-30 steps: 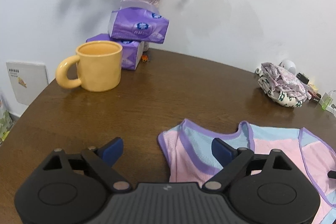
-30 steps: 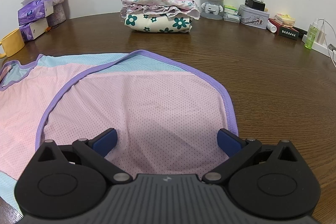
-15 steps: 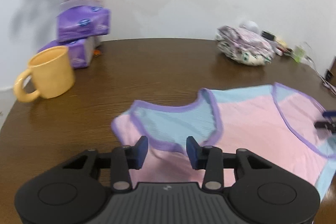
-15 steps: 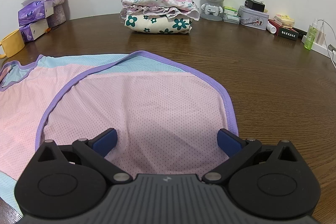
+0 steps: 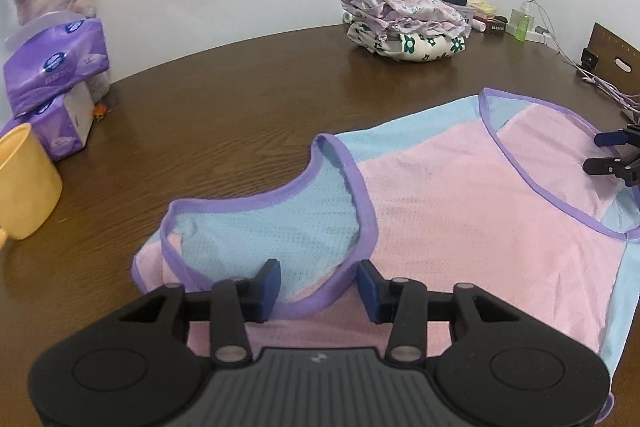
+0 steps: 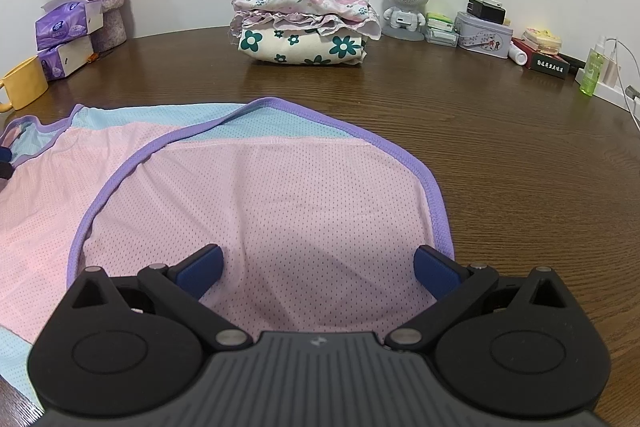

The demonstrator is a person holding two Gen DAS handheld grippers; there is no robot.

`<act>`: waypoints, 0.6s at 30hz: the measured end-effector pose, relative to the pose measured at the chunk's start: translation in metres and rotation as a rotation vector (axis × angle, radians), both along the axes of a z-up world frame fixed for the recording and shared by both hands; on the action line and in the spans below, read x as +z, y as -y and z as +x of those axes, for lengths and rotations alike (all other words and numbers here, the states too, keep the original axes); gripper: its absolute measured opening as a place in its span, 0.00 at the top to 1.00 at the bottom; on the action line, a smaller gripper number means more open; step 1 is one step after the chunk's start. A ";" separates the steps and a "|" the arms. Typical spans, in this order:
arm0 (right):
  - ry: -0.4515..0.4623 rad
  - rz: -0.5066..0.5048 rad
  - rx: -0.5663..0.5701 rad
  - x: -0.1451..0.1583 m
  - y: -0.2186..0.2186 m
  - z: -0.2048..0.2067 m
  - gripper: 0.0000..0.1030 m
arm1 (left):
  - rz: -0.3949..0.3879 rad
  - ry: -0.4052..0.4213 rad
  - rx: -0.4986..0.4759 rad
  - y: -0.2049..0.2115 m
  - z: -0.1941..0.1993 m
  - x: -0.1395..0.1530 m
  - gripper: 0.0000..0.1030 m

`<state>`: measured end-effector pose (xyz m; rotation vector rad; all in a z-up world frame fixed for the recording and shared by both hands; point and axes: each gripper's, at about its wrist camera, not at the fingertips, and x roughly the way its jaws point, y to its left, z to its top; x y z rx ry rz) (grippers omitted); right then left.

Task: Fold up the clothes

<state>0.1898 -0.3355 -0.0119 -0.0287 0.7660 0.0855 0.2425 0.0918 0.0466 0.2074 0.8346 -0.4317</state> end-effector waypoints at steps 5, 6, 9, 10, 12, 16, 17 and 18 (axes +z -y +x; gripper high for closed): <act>0.003 0.000 0.001 0.000 0.000 0.000 0.01 | -0.028 -0.025 -0.019 0.000 0.011 0.000 0.54; 0.004 0.000 0.001 0.000 0.000 0.000 0.01 | -0.037 -0.030 -0.023 0.000 0.012 0.000 0.51; 0.006 0.001 0.001 0.000 0.000 -0.001 0.01 | -0.057 -0.043 -0.036 0.000 0.016 0.000 0.46; 0.007 0.001 0.001 0.000 0.000 -0.001 0.01 | -0.056 -0.044 -0.038 0.001 0.016 0.000 0.46; 0.008 0.001 0.001 0.000 0.000 -0.001 0.01 | -0.045 -0.041 -0.045 0.003 0.017 0.000 0.47; 0.011 0.001 0.001 -0.001 0.000 -0.001 0.01 | -0.006 -0.029 -0.067 0.008 0.013 0.002 0.76; 0.011 0.001 0.001 -0.001 0.000 -0.001 0.01 | -0.002 -0.030 -0.072 0.008 0.013 0.003 0.88; 0.012 0.001 0.001 -0.001 0.000 -0.001 0.01 | -0.005 -0.035 -0.075 0.009 0.012 0.003 0.91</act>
